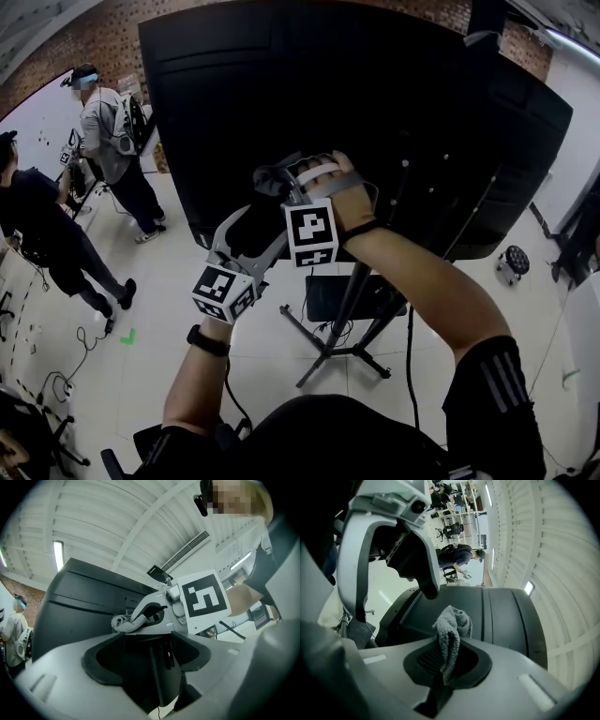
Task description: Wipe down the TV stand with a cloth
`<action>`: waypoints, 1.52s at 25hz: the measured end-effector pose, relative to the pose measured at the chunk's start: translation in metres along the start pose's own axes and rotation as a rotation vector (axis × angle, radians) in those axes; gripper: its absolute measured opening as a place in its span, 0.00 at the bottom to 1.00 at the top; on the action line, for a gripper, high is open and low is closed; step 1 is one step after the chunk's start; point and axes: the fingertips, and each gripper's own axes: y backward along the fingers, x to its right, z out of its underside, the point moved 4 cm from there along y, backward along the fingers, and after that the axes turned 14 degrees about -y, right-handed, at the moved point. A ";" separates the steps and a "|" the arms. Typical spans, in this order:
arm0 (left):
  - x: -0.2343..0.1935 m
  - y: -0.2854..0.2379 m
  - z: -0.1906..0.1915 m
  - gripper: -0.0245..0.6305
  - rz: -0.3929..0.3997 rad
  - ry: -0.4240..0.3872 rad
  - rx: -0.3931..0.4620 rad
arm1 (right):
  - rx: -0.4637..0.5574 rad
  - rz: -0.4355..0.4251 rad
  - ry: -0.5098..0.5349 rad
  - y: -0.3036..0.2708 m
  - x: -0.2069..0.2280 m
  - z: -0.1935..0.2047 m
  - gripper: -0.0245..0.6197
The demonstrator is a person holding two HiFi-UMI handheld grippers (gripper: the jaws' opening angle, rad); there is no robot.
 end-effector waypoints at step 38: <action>0.089 -0.074 -0.036 0.53 0.161 0.017 0.085 | 0.201 0.233 -0.416 0.162 0.071 0.118 0.07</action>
